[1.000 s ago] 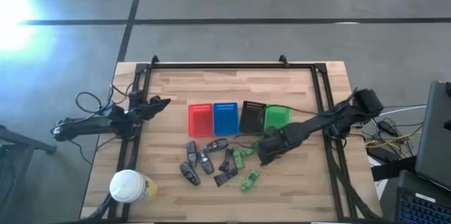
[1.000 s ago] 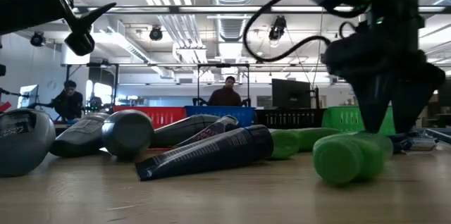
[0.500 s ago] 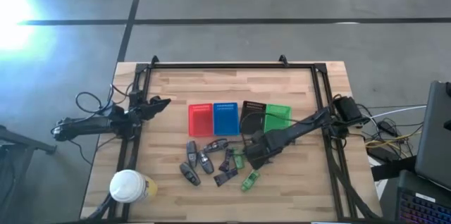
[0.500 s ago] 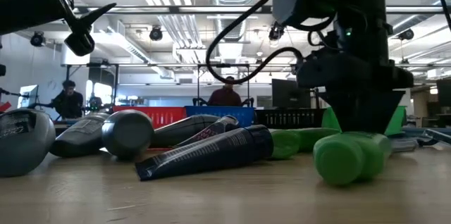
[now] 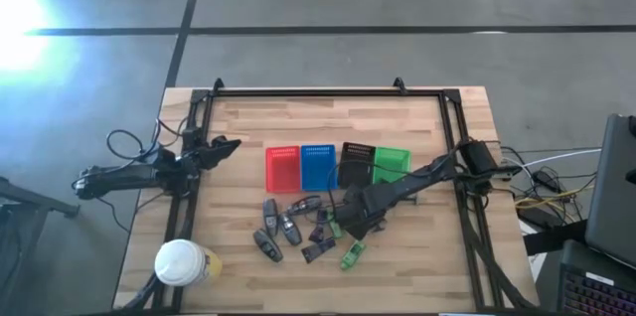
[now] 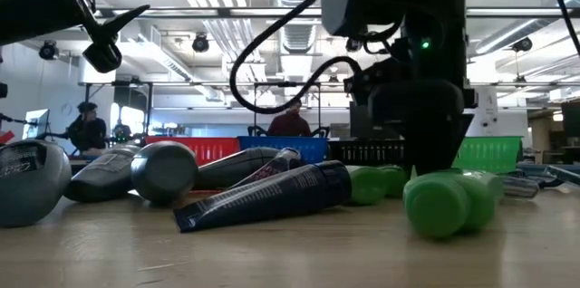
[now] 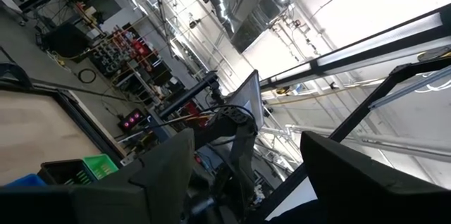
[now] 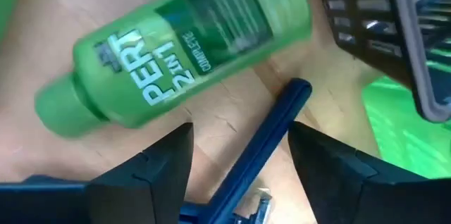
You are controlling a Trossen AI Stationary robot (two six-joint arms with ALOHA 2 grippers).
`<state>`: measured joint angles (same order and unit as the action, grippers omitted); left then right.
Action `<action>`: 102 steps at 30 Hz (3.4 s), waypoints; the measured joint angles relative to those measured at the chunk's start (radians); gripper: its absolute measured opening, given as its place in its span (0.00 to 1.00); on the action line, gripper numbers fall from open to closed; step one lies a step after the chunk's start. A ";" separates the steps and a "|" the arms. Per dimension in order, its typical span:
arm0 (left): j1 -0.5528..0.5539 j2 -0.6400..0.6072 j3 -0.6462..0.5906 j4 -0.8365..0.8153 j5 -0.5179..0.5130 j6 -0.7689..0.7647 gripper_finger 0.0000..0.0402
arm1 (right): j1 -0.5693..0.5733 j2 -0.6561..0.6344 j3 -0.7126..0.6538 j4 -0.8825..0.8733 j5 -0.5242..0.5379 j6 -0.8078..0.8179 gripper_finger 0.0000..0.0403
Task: Pick & Place Travel size toiletries
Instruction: Put the razor into the green bin
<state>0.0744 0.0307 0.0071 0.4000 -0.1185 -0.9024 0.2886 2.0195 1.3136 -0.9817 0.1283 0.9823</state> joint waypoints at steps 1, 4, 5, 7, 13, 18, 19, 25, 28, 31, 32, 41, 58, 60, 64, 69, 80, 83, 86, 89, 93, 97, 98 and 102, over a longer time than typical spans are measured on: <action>0.000 0.000 0.000 0.001 0.004 0.000 0.66 | 0.000 0.003 0.000 0.000 0.000 0.008 0.55; 0.000 0.001 0.000 0.001 0.004 -0.003 0.66 | 0.001 -0.011 0.000 0.000 -0.007 0.021 0.53; 0.000 0.001 0.000 0.000 0.004 -0.010 0.66 | 0.000 -0.015 -0.002 0.000 -0.014 0.041 0.53; 0.000 0.001 0.000 -0.001 0.004 -0.020 0.66 | 0.000 -0.023 -0.006 0.001 -0.019 0.070 0.51; 0.000 0.002 0.000 -0.005 0.005 -0.022 0.66 | 0.010 -0.030 -0.012 -0.009 -0.031 0.083 0.41; 0.000 0.002 0.001 -0.007 0.004 -0.023 0.66 | 0.041 -0.060 -0.015 -0.055 0.014 0.020 0.37; 0.000 0.002 0.002 -0.008 0.005 -0.023 0.66 | 0.048 -0.076 -0.014 -0.063 0.031 -0.011 0.37; 0.000 0.002 0.003 -0.008 0.004 -0.023 0.66 | 0.102 -0.150 -0.017 -0.077 0.133 -0.348 0.49; 0.000 0.002 0.003 -0.008 0.004 -0.023 0.66 | 0.112 -0.153 -0.026 -0.075 0.113 -0.518 0.56; 0.000 0.002 0.003 -0.008 0.003 -0.023 0.66 | 0.115 -0.153 -0.055 -0.070 0.107 -0.620 0.61; 0.000 0.002 0.003 -0.008 0.003 -0.024 0.66 | 0.115 -0.153 -0.067 -0.068 0.107 -0.635 0.62; 0.000 0.002 0.003 -0.008 0.002 -0.043 0.66 | 0.114 -0.159 -0.189 0.032 0.108 -0.729 0.60; 0.000 0.002 0.004 -0.008 0.001 -0.051 0.66 | 0.106 -0.260 -0.306 0.182 -0.040 -0.905 0.43; 0.000 0.002 0.004 -0.009 0.001 -0.061 0.66 | 0.106 -0.256 -0.323 0.192 -0.043 -0.923 0.40; 0.000 0.002 0.004 -0.009 0.001 -0.078 0.66 | 0.106 -0.257 -0.337 0.198 -0.045 -0.934 0.33; 0.000 0.002 0.004 -0.009 0.001 -0.079 0.66 | 0.106 -0.255 -0.331 0.195 -0.045 -0.934 0.23; 0.000 0.002 0.004 -0.009 0.001 -0.079 0.66 | 0.103 -0.274 -0.266 0.110 -0.041 -0.882 0.07; 0.000 0.002 0.004 -0.009 0.001 -0.079 0.66 | 0.115 -0.316 -0.207 -0.002 -0.058 -0.884 0.07; 0.000 0.002 0.004 -0.009 0.001 -0.078 0.66 | 0.131 -0.378 -0.143 -0.104 -0.032 -0.982 0.07; 0.000 0.002 0.004 -0.008 0.001 -0.076 0.66 | 0.126 -0.432 -0.114 -0.195 0.033 -1.173 0.07; 0.000 0.002 0.005 -0.008 0.001 -0.064 0.66 | 0.055 -0.473 -0.157 -0.221 0.115 -1.371 0.07; 0.000 0.002 0.005 -0.010 -0.002 -0.064 0.66 | -0.043 -0.488 -0.239 -0.196 0.227 -1.493 0.07; 0.000 0.002 0.005 -0.011 -0.004 -0.064 0.66 | -0.066 -0.491 -0.252 -0.179 0.249 -1.513 0.07; 0.000 0.002 0.005 -0.013 -0.006 -0.065 0.66 | -0.143 -0.490 -0.250 -0.177 0.229 -1.463 0.07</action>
<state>0.0745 0.0330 0.0116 0.3874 -0.1249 -0.9676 0.1455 1.5291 1.0633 -1.1590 0.3574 -0.4808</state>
